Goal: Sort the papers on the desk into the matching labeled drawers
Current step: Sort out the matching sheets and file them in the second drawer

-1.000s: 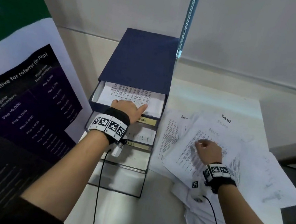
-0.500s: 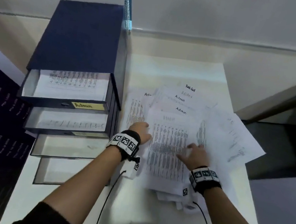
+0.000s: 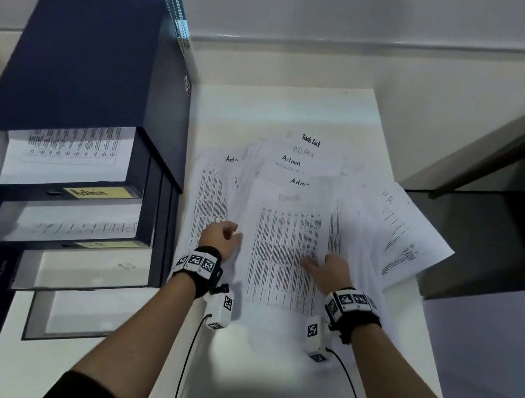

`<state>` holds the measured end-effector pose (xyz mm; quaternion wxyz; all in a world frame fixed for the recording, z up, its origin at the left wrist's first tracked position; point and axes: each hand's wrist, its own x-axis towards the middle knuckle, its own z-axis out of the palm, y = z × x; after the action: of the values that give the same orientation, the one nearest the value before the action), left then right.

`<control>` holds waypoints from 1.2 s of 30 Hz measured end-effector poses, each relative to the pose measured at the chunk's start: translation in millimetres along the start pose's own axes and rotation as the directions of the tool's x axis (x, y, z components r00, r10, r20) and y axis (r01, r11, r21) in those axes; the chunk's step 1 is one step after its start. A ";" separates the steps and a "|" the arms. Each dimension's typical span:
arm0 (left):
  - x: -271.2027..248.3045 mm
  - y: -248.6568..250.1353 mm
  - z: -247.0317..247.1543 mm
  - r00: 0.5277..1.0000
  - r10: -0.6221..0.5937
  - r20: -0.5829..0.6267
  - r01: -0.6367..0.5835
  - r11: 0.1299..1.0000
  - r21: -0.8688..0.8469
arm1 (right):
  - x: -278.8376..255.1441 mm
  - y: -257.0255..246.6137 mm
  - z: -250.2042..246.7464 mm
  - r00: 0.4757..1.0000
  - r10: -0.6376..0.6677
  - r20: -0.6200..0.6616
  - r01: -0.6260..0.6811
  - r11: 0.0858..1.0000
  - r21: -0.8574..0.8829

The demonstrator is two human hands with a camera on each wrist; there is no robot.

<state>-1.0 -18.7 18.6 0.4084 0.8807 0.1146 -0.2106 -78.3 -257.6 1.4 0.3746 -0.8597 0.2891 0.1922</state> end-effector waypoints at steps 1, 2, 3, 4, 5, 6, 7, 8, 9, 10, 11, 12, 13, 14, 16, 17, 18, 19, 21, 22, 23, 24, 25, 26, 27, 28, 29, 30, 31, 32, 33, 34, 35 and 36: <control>-1.4 -0.3 3.2 1.000 0.010 -0.004 -0.010 1.000 0.015 | 2.4 3.6 -3.2 1.000 -0.002 0.013 0.002 1.000 0.001; -2.1 -1.0 7.1 1.000 0.017 -0.017 -0.017 1.000 0.013 | 2.7 5.6 -7.9 1.000 -0.015 0.022 0.015 1.000 0.007; -3.6 -0.6 10.1 0.999 0.022 -0.031 -0.022 1.000 -0.008 | 3.8 8.8 -12.2 1.000 -0.014 0.012 0.014 1.000 0.017; -4.3 -0.4 13.0 0.999 0.022 -0.038 -0.024 0.999 -0.039 | 4.1 12.6 -16.6 0.999 -0.038 -0.027 0.038 0.999 0.019; -6.5 1.1 15.4 0.999 0.015 -0.033 -0.017 0.998 -0.061 | 4.3 17.5 -21.0 0.996 -0.042 -0.083 0.045 0.998 0.042; -8.2 2.0 17.5 1.000 0.000 -0.016 -0.001 0.997 -0.075 | 4.0 22.1 -25.8 0.989 -0.039 -0.140 0.051 0.995 0.082; -10.6 3.0 19.9 1.000 -0.012 0.002 0.012 0.997 -0.079 | 5.9 28.1 -28.9 0.984 -0.014 -0.177 0.035 0.992 0.118; -11.1 2.8 23.0 1.000 -0.023 0.020 0.024 0.996 -0.081 | 5.7 31.8 -32.2 0.980 0.006 -0.201 0.021 0.991 0.130; -12.1 2.6 26.2 0.999 -0.027 0.033 0.030 0.996 -0.089 | 5.2 33.6 -34.2 0.981 0.025 -0.190 -0.002 0.993 0.118; -11.9 2.1 29.8 0.998 -0.034 0.044 0.038 0.994 -0.103 | 3.2 33.5 -35.5 0.984 0.033 -0.174 -0.018 0.996 0.087; -13.2 4.3 31.9 0.998 -0.031 0.056 0.038 0.992 -0.118 | 2.6 33.9 -33.7 0.989 0.038 -0.145 -0.031 0.998 0.051; -15.0 7.8 33.0 0.996 -0.028 0.082 0.037 0.993 -0.111 | -0.1 31.6 -32.5 0.993 0.019 -0.116 -0.017 1.000 0.018; -16.8 11.7 33.3 0.992 -0.018 0.125 0.027 0.997 -0.068 | -0.7 30.1 -29.0 0.996 -0.006 -0.092 0.006 1.000 -0.006; -18.1 15.9 33.3 0.987 -0.024 0.158 0.024 1.000 0.001 | -1.5 28.1 -25.2 0.996 -0.039 -0.076 0.038 0.999 -0.013; -17.5 18.9 34.6 0.988 -0.012 0.156 -0.005 0.994 0.108 | -2.9 23.4 -19.7 0.996 -0.073 -0.049 0.075 0.997 0.027; -17.4 20.6 34.3 0.991 0.012 0.136 -0.027 0.993 0.114 | -4.0 19.8 -19.7 0.995 -0.086 -0.049 0.089 0.994 0.055; -17.5 22.0 32.4 0.992 0.039 0.120 -0.050 0.994 0.094 | -7.8 13.7 -22.8 0.993 -0.106 -0.059 0.111 0.990 0.089; -17.5 24.6 28.7 0.991 0.073 0.115 -0.079 0.996 0.051 | -10.3 8.5 -26.8 0.990 -0.123 -0.073 0.132 0.982 0.133; -23.5 37.4 15.3 0.981 0.123 0.148 -0.113 0.991 -0.074 | -14.5 -1.3 -36.8 0.974 -0.180 -0.137 0.210 0.946 0.246; -28.8 46.7 6.6 0.974 0.155 0.164 -0.134 0.982 -0.132 | -15.4 -6.9 -43.4 0.961 -0.208 -0.185 0.257 0.915 0.310; -35.1 56.5 -2.2 0.965 0.202 0.167 -0.170 0.968 -0.186 | -17.2 -13.5 -50.4 0.942 -0.233 -0.244 0.312 0.876 0.368; -40.8 65.5 -11.6 0.956 0.243 0.164 -0.206 0.955 -0.214 | -19.3 -20.7 -57.5 0.918 -0.255 -0.305 0.367 0.838 0.404; -48.3 75.5 -21.4 0.941 0.298 0.161 -0.256 0.937 -0.240 | -22.2 -28.4 -64.8 0.888 -0.278 -0.365 0.427 0.792 0.436; -53.9 82.8 -30.2 0.926 0.344 0.156 -0.300 0.921 -0.248 | -25.8 -34.8 -71.2 0.859 -0.296 -0.418 0.478 0.755 0.449; -57.4 86.8 -37.1 0.917 0.373 0.144 -0.332 0.911 -0.244 | -30.2 -40.0 -76.4 0.832 -0.307 -0.463 0.521 0.719 0.460; -61.3 88.9 -42.1 0.911 0.387 0.140 -0.349 0.907 -0.235 | -34.4 -42.4 -79.0 0.818 -0.313 -0.483 0.543 0.697 0.468; -63.4 89.0 -45.6 0.909 0.391 0.146 -0.351 0.905 -0.242 | -37.3 -42.0 -78.1 0.820 -0.311 -0.481 0.546 0.677 0.494; -64.4 86.5 -47.4 0.908 0.392 0.149 -0.348 0.903 -0.252 | -39.8 -39.6 -74.5 0.833 -0.310 -0.458 0.532 0.675 0.511; -64.2 81.9 -47.4 0.913 0.385 0.138 -0.344 0.905 -0.249 | -40.3 -34.7 -68.9 0.850 -0.311 -0.425 0.511 0.683 0.522; -66.0 79.3 -45.8 0.920 0.373 0.121 -0.334 0.908 -0.254 | -41.3 -30.6 -63.4 0.870 -0.305 -0.387 0.480 0.701 0.527; -67.2 76.9 -42.5 0.930 0.356 0.090 -0.323 0.910 -0.260 | -42.1 -27.1 -58.8 0.889 -0.298 -0.347 0.450 0.707 0.546; -67.6 74.2 -40.8 0.939 0.338 0.063 -0.309 0.910 -0.277 | -43.0 -25.7 -55.7 0.903 -0.288 -0.318 0.424 0.716 0.555; -68.6 73.8 -39.6 0.949 0.311 0.045 -0.286 0.914 -0.288 | -44.4 -26.3 -53.7 0.911 -0.279 -0.303 0.407 0.725 0.556; -69.9 72.7 -40.5 0.954 0.299 0.031 -0.278 0.917 -0.286 | -47.6 -29.8 -53.2 0.914 -0.272 -0.302 0.400 0.735 0.548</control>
<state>-24.5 -36.2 123.2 0.5588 0.8132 -0.0034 -0.1623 -89.2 -264.5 77.6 0.6241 -0.7494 0.2102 -0.0681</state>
